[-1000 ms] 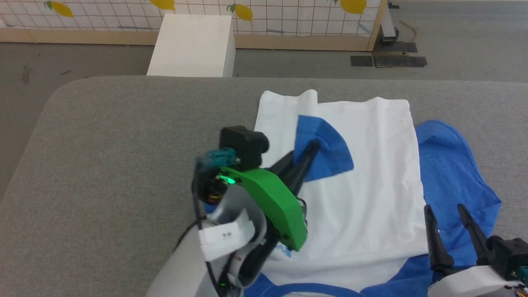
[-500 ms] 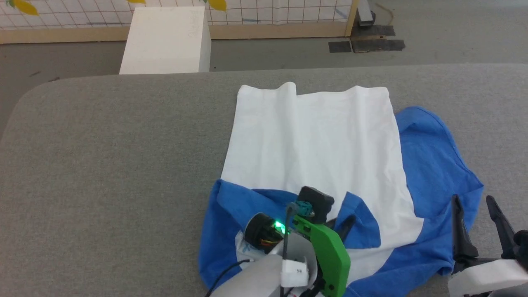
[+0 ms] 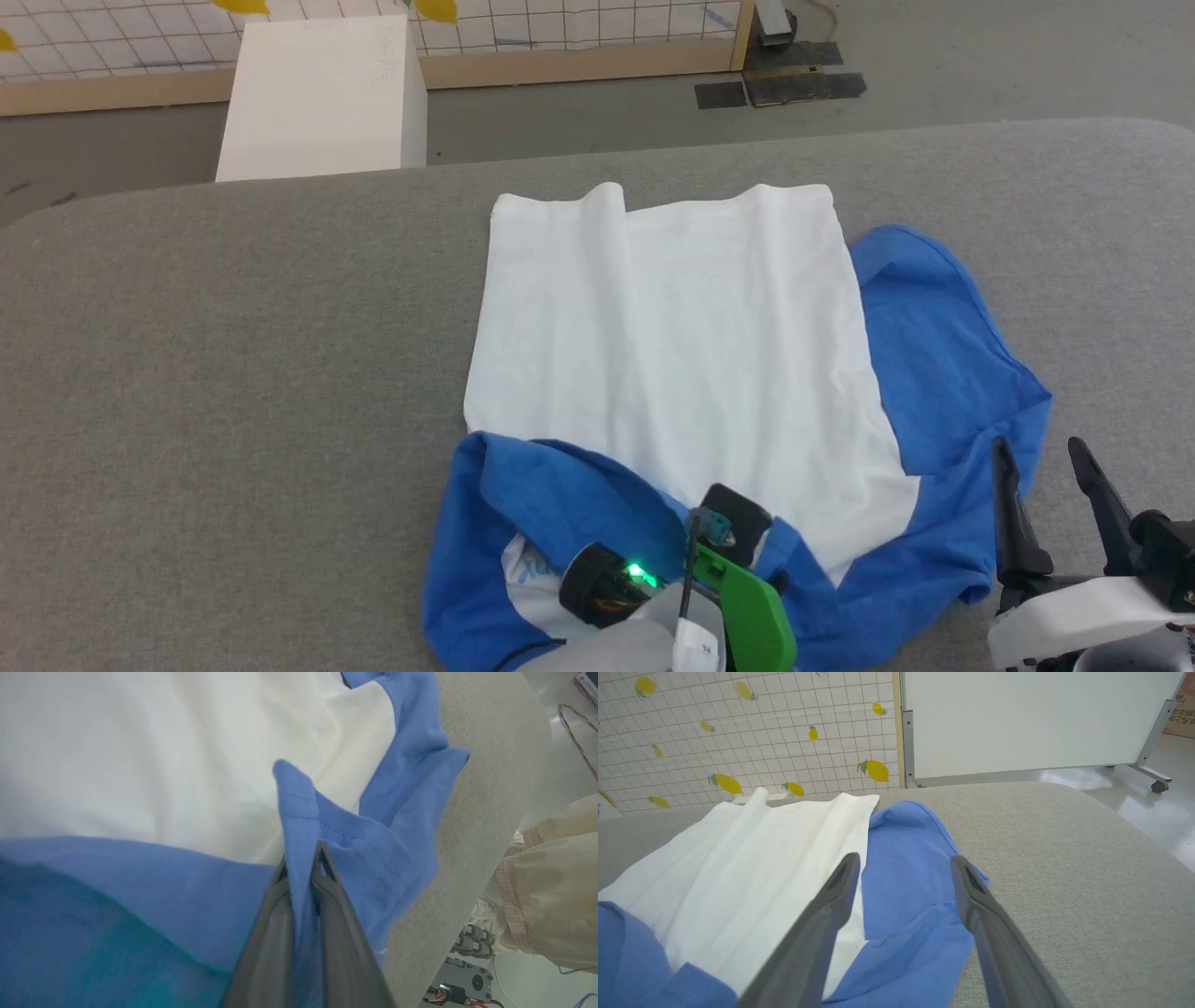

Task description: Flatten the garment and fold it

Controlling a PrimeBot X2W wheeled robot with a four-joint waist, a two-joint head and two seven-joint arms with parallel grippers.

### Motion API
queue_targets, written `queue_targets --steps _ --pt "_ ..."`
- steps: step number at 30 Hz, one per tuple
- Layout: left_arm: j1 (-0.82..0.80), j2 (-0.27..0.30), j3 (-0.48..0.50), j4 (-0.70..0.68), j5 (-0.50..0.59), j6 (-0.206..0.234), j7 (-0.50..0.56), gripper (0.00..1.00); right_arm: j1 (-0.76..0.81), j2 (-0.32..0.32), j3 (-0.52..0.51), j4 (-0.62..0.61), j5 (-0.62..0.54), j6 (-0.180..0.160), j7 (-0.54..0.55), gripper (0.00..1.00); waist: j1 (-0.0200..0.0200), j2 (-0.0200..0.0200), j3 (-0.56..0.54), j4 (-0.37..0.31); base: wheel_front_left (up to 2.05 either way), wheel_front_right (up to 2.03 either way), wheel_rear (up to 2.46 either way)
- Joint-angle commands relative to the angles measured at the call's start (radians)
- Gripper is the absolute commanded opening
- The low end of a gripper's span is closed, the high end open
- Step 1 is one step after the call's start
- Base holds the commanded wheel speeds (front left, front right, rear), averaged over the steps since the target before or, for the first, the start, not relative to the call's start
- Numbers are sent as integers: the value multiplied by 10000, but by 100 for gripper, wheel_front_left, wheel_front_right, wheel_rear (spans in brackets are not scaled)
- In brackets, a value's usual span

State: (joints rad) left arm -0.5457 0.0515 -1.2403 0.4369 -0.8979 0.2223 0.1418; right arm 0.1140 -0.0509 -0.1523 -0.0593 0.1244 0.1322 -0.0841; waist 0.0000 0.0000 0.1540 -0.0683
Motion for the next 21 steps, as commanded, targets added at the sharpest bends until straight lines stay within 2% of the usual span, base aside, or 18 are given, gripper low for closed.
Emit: queue_targets --steps 1,2,3,4,5,10,16,19,21 --pt "-185 -12 -95 211 -153 133 40 0 -202 7 46 47 -32 -15 -57 100 0 0 -26 -58 0 0 0" --pt "-219 -12 -149 304 -223 178 52 5 -209 7 52 58 -45 -15 -52 100 0 0 -33 -66 0 0 0" --pt "-255 -12 -204 376 -316 204 65 48 -212 7 51 70 -60 -15 -46 100 0 0 -44 -66 0 0 0" --pt "-276 -12 -236 402 -405 215 48 97 -208 7 44 77 -71 -15 -41 100 0 0 -53 -58 0 0 0" --pt "-309 -12 -264 417 -498 228 24 100 -200 7 32 82 -80 -15 -37 100 0 0 -64 -44 0 0 0" --pt "-455 -12 -360 380 -841 162 56 100 -107 7 -8 117 -106 -15 0 100 0 0 -202 103 0 0 0" --pt "-780 -12 -385 -391 -1485 -120 -118 100 131 7 -162 -10 -131 -15 79 100 0 0 -429 520 0 0 0" --pt "-1139 -12 -197 -1007 -1873 -400 -706 100 254 7 -247 -112 -140 -15 122 100 0 0 -522 726 0 0 0" --pt "-1351 -12 157 -1231 -1963 -422 -1355 100 353 7 -329 -193 -132 -15 151 100 0 0 -574 882 0 0 0"
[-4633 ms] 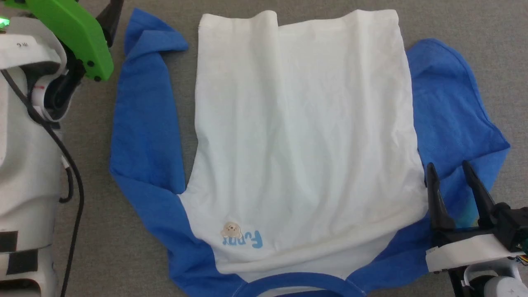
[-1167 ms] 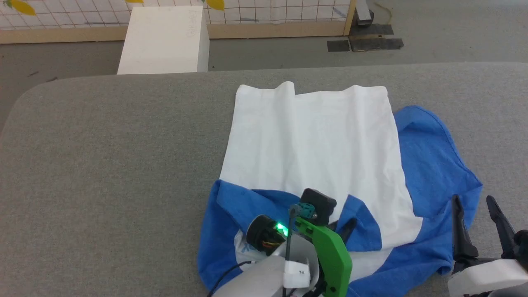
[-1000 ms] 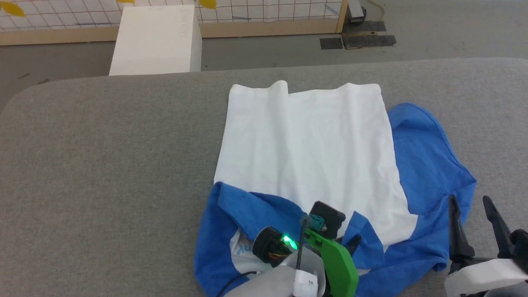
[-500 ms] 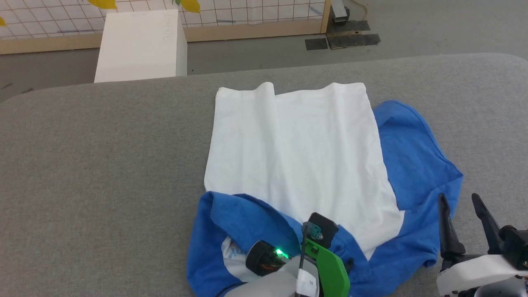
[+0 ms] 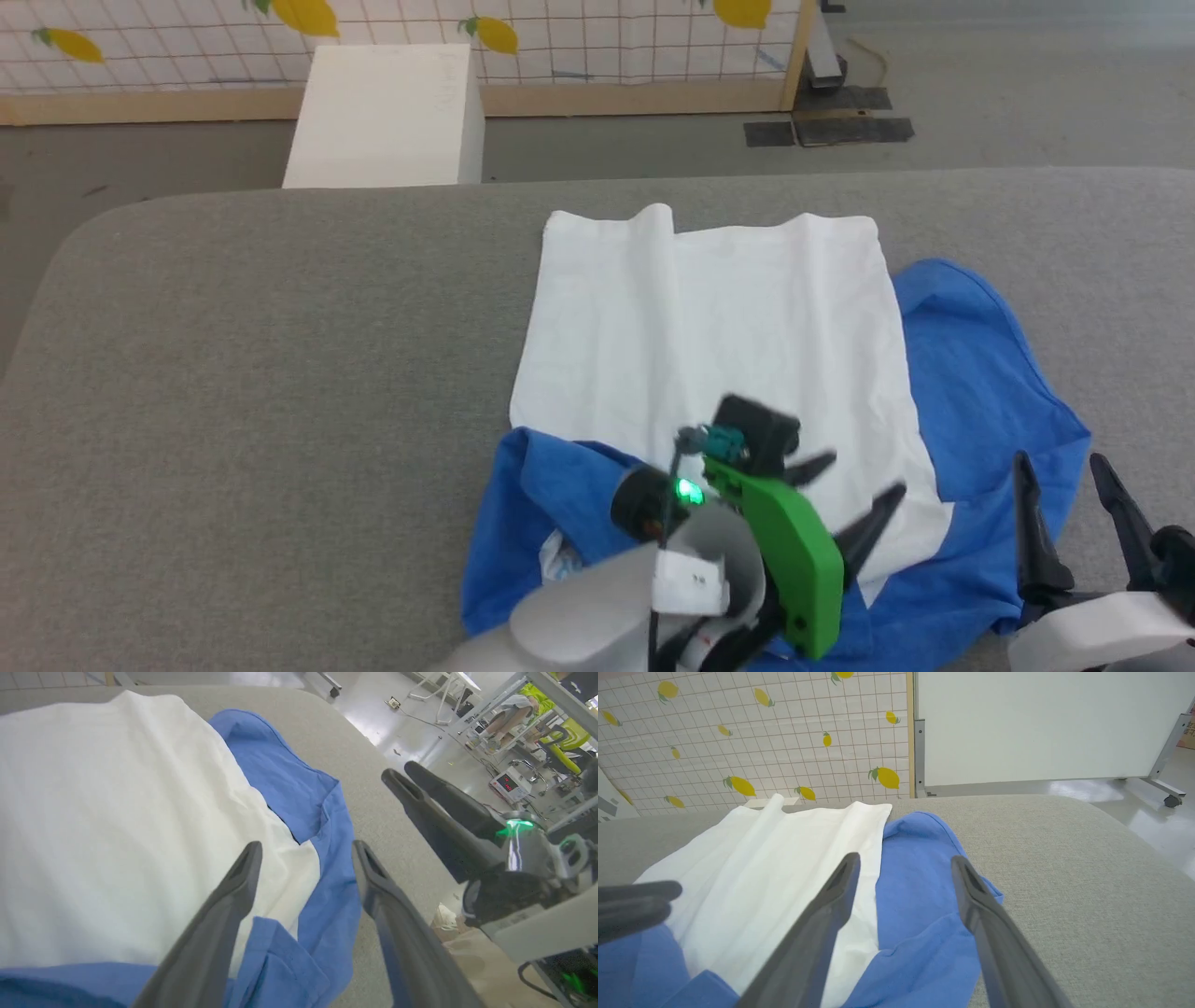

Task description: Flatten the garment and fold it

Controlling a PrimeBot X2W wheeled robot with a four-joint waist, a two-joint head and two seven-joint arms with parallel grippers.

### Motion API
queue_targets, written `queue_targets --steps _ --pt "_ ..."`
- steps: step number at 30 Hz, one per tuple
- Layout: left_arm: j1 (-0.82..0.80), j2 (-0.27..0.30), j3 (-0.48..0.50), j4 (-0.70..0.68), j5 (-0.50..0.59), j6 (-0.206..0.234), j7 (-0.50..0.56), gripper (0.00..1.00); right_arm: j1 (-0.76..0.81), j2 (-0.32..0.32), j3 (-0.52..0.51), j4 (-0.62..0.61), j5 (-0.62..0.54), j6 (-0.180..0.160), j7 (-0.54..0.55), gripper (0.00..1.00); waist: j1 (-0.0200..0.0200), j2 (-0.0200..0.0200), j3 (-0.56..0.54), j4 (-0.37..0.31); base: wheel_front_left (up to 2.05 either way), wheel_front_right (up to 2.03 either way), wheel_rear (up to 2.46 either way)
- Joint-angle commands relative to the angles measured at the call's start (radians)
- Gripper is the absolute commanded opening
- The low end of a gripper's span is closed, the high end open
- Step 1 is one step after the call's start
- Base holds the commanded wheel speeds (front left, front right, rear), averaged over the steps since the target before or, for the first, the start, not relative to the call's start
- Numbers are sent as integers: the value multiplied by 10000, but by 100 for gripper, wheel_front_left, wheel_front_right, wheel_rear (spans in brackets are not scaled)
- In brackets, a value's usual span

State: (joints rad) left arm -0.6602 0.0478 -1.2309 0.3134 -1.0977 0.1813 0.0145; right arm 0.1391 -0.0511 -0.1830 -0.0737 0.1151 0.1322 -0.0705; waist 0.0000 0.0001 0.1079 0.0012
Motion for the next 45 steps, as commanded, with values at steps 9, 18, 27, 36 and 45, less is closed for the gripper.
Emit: queue_targets --steps 9,18,27,36,45 --pt "-100 1458 1567 -1101 1005 78 -2579 100 371 9 -100 -423 -50 -15 183 100 0 -1 -176 571 0 0 0" --pt "2748 3051 5017 -3777 3330 1494 -2758 100 466 9 -185 -702 -41 -15 263 100 0 -1 90 784 0 0 0" --pt "6255 3014 7982 -4940 6097 1723 -2761 100 474 9 -92 -708 3 -15 270 100 0 -1 173 827 0 0 0" --pt "7891 2610 9429 -5141 7177 694 -2762 100 591 9 -22 -593 82 -15 313 100 0 -1 -15 878 0 0 0" --pt "7722 1699 10272 -5156 7343 -572 -2762 100 -581 -151 281 -990 -173 -15 1093 100 0 -1 448 598 0 0 0"
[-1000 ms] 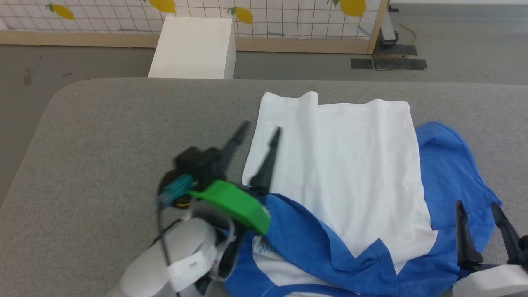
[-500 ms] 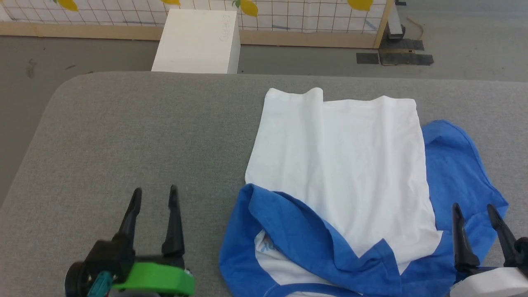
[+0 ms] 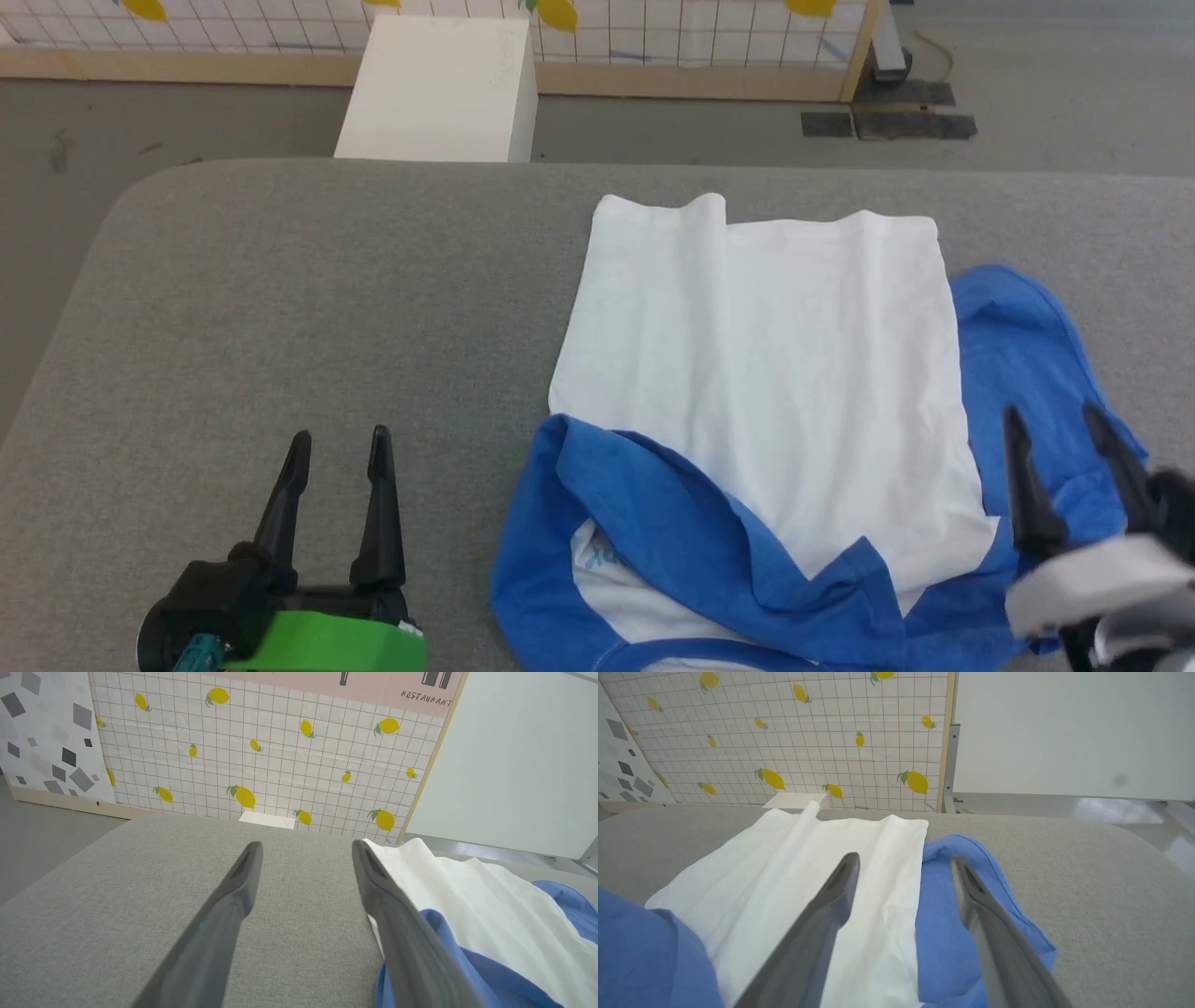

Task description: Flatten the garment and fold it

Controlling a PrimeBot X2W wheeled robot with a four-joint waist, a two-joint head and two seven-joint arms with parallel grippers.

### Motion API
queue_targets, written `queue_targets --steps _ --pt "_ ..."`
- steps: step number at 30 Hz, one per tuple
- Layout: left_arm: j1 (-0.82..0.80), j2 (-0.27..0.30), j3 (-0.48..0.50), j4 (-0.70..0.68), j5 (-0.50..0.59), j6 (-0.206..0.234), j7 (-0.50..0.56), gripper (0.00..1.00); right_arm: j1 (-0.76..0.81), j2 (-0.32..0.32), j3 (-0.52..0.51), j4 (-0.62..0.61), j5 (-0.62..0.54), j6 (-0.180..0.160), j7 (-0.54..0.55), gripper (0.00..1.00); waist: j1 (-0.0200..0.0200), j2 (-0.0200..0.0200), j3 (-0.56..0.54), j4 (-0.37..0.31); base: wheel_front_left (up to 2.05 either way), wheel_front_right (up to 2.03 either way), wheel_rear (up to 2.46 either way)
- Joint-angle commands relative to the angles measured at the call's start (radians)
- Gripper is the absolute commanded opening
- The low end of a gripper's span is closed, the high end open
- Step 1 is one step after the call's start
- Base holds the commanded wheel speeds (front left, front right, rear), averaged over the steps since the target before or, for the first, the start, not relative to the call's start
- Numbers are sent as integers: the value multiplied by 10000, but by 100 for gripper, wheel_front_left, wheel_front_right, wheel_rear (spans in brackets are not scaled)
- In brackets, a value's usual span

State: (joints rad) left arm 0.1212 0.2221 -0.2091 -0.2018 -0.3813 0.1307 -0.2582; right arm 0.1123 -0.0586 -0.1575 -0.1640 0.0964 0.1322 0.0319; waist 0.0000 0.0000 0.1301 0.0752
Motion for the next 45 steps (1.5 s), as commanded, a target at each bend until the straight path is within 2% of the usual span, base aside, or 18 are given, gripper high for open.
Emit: queue_targets --steps 1,8,14,21,23,27,36,37,38,39,41,45 --pt "-120 -110 106 2 206 -165 -35 100 -589 -193 36 -135 146 -15 277 100 0 0 332 -187 0 0 0" --pt "-698 -430 327 98 532 -797 -35 100 -3312 -2115 191 -8 1320 -15 2500 100 0 0 1414 -412 0 0 0" --pt "-1408 -704 331 64 729 -1224 -35 100 -5361 -3334 319 1178 2214 -15 4730 100 0 0 2469 -363 0 0 0" --pt "-2034 -970 224 102 988 -1614 -36 100 -6689 -3896 118 2468 3015 -15 7367 100 0 0 3439 10 0 0 0" --pt "-2157 -1028 195 141 1049 -1693 -36 100 -6858 -4136 88 2652 3044 -15 7795 100 0 0 3642 153 0 0 0" --pt "-2344 -1110 122 294 1148 -1826 -36 100 -7070 -4391 44 2947 3008 -15 8154 100 0 0 3946 437 0 0 0" --pt "-2472 -1258 138 570 1189 -2055 -36 100 -7017 -4392 254 3711 3230 -15 8612 100 0 0 4076 847 0 0 0" --pt "-2474 -1262 143 593 1190 -2071 -36 100 -6997 -4399 226 3773 3233 -15 8646 72 0 0 4067 868 0 0 0" --pt "-2477 -1267 151 623 1188 -2090 -36 100 -6968 -4397 172 3846 3239 -15 8686 34 0 0 4050 889 0 0 0" --pt "-2478 -1269 161 648 1188 -2102 -36 100 -6944 -4371 93 3910 3251 -15 8723 0 0 0 4033 900 0 0 0" --pt "-2472 -1274 199 702 1182 -2119 -36 100 -6888 -4328 -10 3956 3284 -15 8776 0 0 0 3980 900 0 0 0" --pt "-2401 -1270 341 848 1156 -2139 -36 100 -6908 -4325 -210 3853 3053 -15 8119 0 0 0 3674 753 0 0 0"
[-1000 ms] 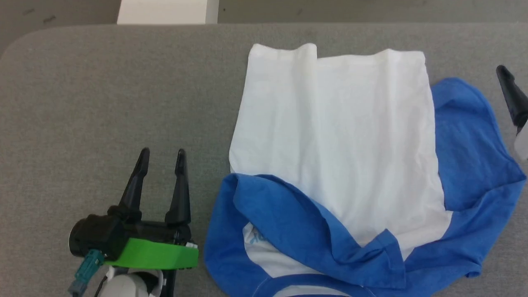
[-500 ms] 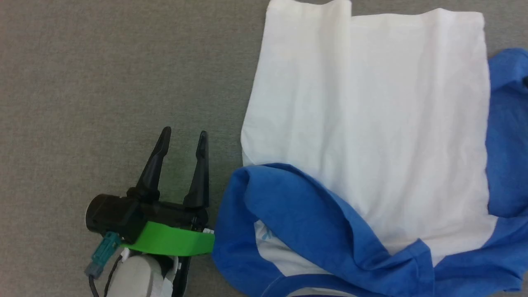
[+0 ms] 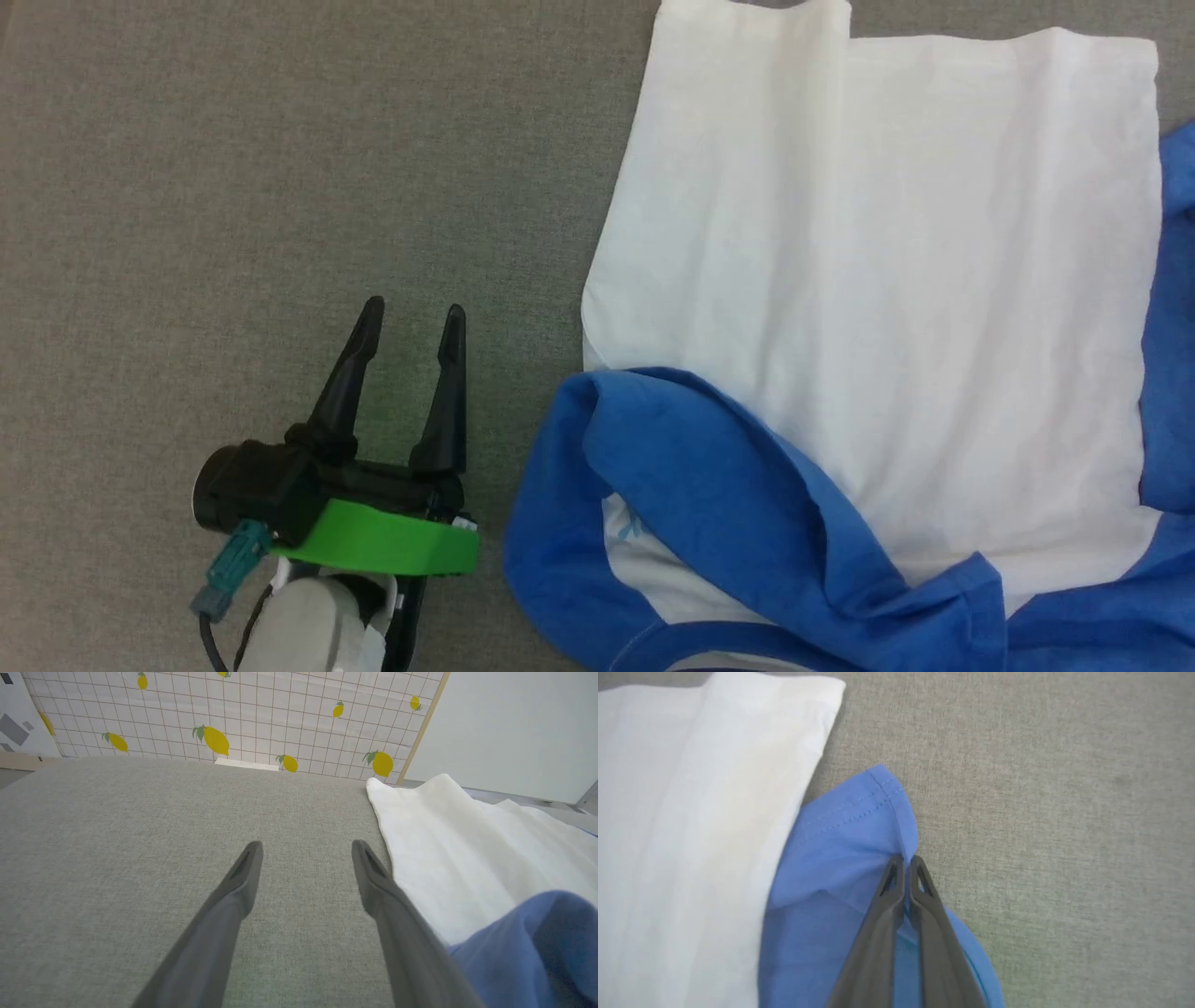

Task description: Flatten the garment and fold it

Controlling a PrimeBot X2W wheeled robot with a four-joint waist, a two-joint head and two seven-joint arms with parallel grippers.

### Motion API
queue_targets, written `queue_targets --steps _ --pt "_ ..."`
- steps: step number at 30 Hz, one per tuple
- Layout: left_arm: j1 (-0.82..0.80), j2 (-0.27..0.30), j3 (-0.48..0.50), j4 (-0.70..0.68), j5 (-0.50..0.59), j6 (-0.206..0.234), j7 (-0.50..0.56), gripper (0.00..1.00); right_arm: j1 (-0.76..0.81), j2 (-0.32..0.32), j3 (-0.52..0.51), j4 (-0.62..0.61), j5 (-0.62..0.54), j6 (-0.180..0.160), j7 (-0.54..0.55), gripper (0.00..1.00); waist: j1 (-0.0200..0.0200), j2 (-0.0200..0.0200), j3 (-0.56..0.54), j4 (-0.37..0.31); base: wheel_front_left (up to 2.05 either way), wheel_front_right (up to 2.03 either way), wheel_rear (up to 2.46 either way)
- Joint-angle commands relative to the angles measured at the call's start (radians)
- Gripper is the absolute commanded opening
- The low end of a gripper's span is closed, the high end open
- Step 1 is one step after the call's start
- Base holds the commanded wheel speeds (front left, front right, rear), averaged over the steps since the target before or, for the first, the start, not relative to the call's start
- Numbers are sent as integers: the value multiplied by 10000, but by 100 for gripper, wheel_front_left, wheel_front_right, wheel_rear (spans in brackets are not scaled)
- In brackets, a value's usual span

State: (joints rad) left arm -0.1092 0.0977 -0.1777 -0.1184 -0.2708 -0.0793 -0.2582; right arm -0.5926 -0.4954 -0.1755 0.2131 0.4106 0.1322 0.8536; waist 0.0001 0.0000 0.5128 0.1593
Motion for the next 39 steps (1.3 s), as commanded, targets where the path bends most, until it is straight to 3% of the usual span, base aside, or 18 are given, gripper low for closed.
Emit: queue_targets --steps 1,9,14,22,30,39 --pt "-81 -27 53 35 39 -44 -36 100 106 68 -96 63 -136 -15 -325 0 -1 0 -244 -125 0 0 0" --pt "321 -14 319 197 -51 -58 -36 100 163 304 -925 124 -355 -15 -2240 0 -1 0 -1603 -503 0 0 0" --pt "831 63 501 249 -155 19 -34 100 621 266 -1715 -206 -458 -15 -2610 0 -1 0 -2512 -681 0 0 0" --pt "1648 144 710 94 -363 212 13 100 1489 612 -2272 -1806 -79 -15 -2499 0 -1 0 -3535 -913 0 0 0" --pt "2241 158 848 -44 -550 388 55 100 2006 943 -1365 -3615 423 -15 -2070 0 -1 0 -4226 -1093 0 0 0" --pt "2452 166 835 -138 -648 477 73 100 2434 1755 803 -5555 711 -15 -1531 0 -1 0 -4425 -878 0 0 0"
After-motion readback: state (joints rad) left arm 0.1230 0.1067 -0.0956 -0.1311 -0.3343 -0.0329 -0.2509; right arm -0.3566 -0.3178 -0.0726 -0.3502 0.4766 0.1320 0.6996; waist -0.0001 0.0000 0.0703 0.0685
